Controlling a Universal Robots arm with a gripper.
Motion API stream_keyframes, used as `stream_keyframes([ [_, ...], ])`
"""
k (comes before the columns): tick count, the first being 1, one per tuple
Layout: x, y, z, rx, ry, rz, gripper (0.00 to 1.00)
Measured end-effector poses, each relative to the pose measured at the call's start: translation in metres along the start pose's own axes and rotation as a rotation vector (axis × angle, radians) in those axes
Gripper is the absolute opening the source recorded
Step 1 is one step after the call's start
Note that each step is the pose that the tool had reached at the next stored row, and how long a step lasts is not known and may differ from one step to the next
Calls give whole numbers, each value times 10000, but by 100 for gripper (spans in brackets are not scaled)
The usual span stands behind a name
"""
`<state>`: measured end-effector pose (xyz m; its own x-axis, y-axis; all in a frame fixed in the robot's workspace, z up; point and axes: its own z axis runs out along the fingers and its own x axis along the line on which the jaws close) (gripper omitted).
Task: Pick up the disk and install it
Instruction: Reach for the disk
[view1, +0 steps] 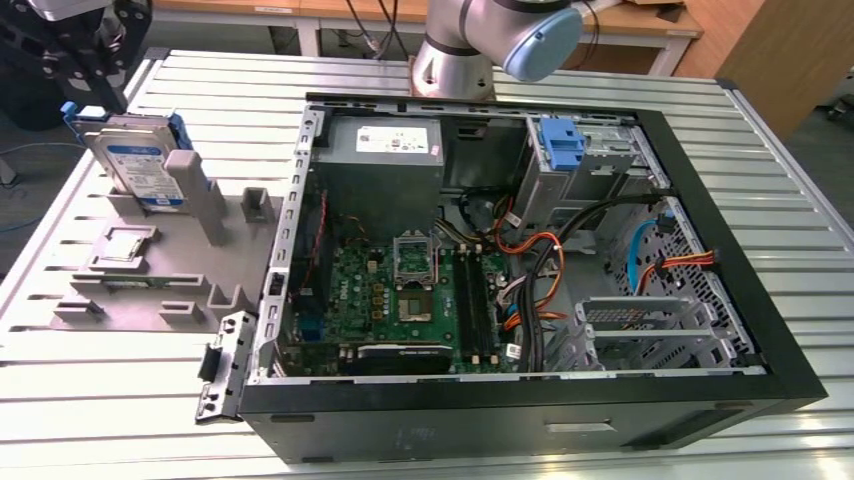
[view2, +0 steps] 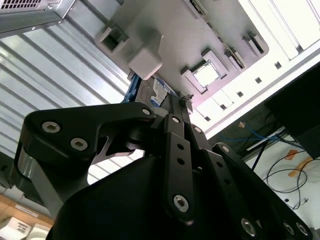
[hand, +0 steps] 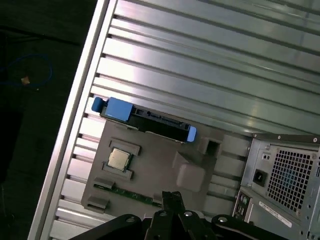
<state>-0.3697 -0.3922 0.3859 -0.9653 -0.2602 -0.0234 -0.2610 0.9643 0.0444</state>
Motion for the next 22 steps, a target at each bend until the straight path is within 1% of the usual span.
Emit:
stream_keyframes([
  [9, 0, 0, 1, -37, 71, -1596, 10],
  [12, 1, 0, 0, -46, 90, -2003, 10],
  [16, 4, 2, 1, -54, 105, -2345, 10],
  [22, 4, 3, 1, -56, 106, -2387, 10],
])
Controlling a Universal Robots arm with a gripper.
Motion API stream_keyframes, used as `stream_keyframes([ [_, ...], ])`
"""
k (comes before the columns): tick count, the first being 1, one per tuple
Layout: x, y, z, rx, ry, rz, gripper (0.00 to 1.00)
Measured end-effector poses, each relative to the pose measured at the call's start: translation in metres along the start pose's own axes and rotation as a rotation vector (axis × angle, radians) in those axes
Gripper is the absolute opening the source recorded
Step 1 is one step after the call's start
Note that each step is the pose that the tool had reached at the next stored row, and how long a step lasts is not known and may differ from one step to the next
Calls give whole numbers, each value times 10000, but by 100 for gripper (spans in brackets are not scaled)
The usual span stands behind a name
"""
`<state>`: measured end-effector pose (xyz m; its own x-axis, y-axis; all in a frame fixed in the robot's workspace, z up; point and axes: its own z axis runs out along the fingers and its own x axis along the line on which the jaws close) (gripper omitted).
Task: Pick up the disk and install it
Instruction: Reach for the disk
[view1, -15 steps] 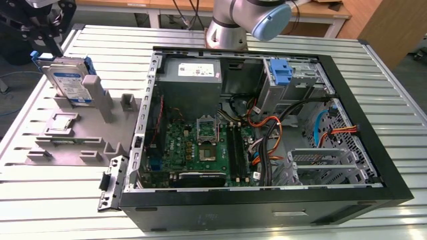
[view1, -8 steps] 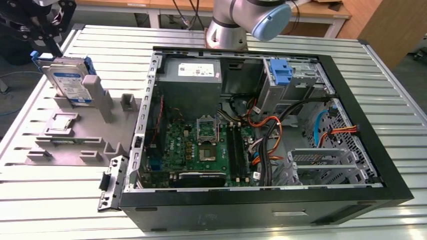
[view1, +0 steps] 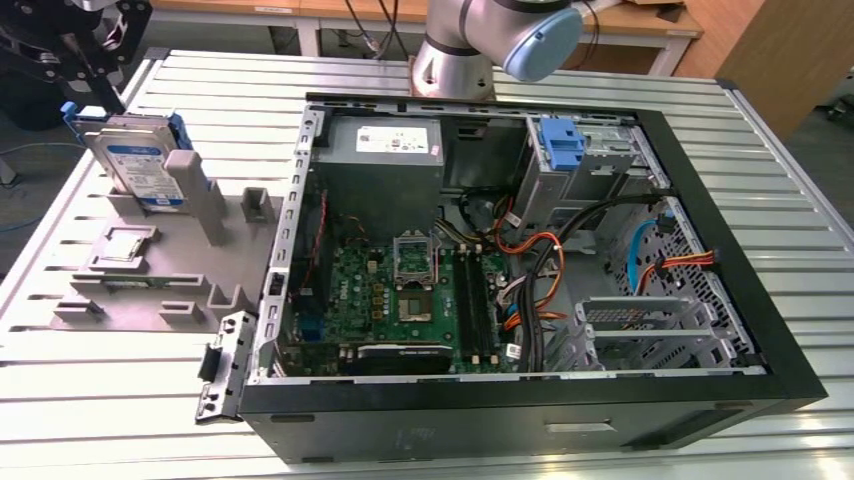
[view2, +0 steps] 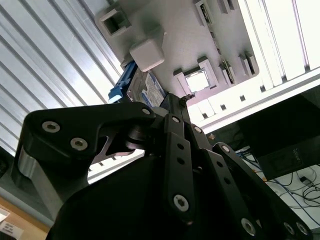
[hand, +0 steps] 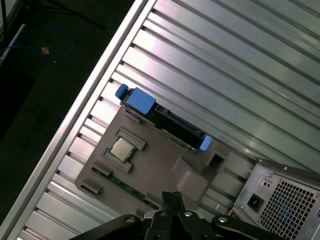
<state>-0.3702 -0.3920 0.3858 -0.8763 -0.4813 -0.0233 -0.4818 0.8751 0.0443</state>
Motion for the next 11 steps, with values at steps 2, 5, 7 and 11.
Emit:
stream_keyframes([
  [2, 0, 0, 0, 0, 0, -2, 10],
  [5, 0, 0, 0, 0, 1, -13, 10],
  [7, 0, 0, 0, -2, 5, -106, 10],
  [11, 0, 0, 0, -18, 34, -768, 10],
])
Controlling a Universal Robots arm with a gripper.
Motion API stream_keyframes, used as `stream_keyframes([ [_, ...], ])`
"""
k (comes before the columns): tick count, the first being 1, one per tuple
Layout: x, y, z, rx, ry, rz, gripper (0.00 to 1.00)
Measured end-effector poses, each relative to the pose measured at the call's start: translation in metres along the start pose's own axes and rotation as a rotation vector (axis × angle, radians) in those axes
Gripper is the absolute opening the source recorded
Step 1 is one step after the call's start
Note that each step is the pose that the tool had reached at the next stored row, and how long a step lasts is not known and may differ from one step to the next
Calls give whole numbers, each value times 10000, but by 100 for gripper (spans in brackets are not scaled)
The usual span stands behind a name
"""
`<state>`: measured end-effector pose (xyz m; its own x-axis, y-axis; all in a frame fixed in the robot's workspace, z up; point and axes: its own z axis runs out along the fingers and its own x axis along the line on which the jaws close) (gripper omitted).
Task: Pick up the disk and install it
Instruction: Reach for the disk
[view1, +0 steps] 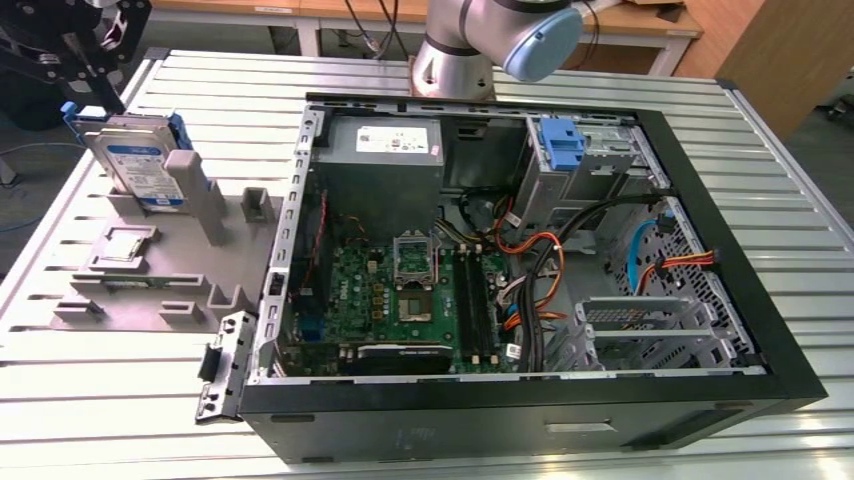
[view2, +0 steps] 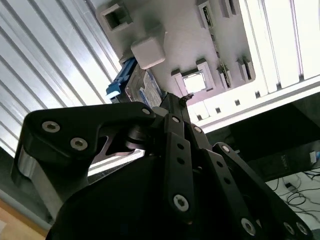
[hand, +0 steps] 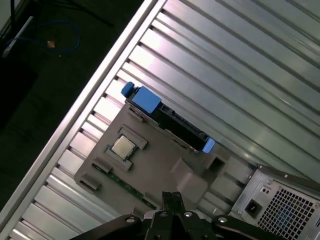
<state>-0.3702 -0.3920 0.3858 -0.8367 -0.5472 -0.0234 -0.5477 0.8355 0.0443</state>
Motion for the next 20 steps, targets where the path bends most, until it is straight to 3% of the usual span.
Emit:
stream_keyframes([
  [9, 0, 0, 0, -35, 70, -1545, 10],
  [13, 13, 17, 1, -38, 77, -1696, 10],
  [18, 69, 87, 8, -23, 56, -1722, 10],
  [20, 68, 89, 9, -28, 69, -1946, 10],
])
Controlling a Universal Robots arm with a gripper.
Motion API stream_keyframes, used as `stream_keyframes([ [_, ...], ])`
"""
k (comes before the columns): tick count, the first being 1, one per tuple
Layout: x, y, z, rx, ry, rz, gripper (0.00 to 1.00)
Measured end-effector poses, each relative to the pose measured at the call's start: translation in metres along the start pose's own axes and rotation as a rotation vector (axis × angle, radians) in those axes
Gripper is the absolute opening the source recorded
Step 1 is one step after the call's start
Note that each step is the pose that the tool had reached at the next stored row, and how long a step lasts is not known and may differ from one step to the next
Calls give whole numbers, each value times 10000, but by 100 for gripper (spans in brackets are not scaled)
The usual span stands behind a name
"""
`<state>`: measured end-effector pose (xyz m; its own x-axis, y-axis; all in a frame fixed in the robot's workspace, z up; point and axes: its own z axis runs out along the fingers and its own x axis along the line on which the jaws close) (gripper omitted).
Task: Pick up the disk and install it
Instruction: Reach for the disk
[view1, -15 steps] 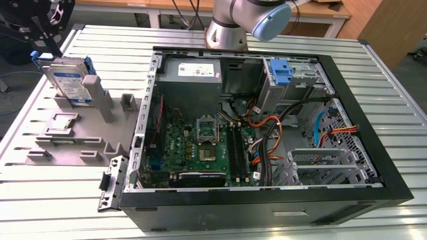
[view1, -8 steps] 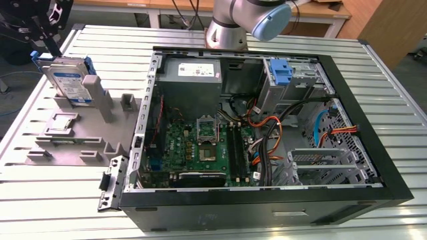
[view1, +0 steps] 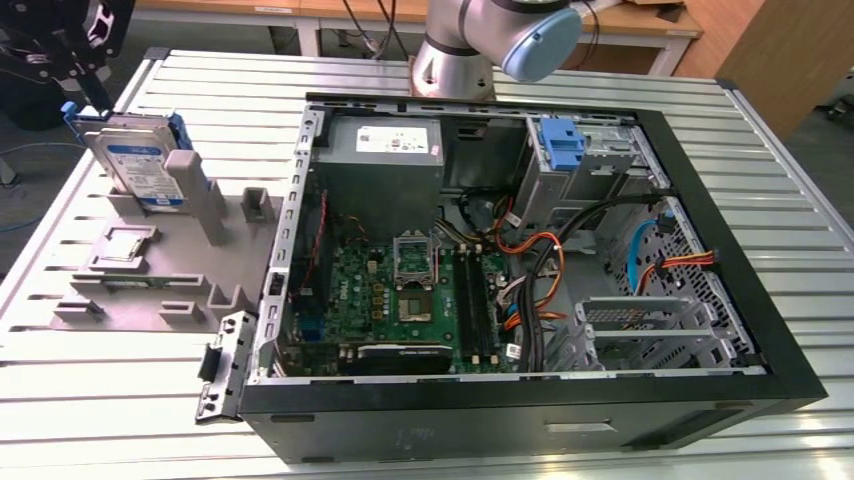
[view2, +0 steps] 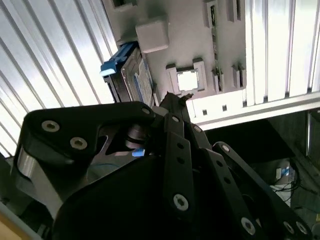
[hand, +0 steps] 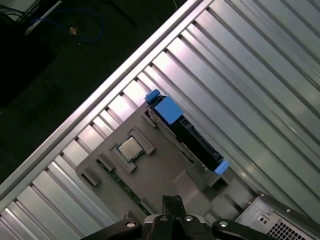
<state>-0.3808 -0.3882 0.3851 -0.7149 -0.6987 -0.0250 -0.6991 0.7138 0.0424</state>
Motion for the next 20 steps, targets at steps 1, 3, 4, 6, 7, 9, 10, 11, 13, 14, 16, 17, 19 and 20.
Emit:
stream_keyframes([
  [1, 0, 0, 2, -4, 6, -170, 10],
  [3, 0, 1, 5, -14, 21, -545, 10],
  [4, 1, 1, 6, -18, 29, -724, 10],
  [6, 0, 0, 7, -28, 46, -1083, 10],
  [7, 0, 0, 8, -32, 53, -1264, 10],
  [9, 0, 0, 11, -40, 67, -1620, 10],
  [10, 1, 0, 11, -45, 75, -1759, 10],
  [11, 5, 4, 11, -47, 80, -1853, 10],
  [13, 21, 25, 14, -48, 80, -1895, 10],
  [14, 32, 38, 14, -48, 81, -1901, 10],
  [16, 52, 61, 15, -48, 81, -1919, 10],
  [17, 60, 69, 16, -48, 80, -1949, 10],
  [19, 62, 71, 17, -54, 90, -2169, 10],
  [20, 62, 71, 18, -59, 98, -2342, 10],
])
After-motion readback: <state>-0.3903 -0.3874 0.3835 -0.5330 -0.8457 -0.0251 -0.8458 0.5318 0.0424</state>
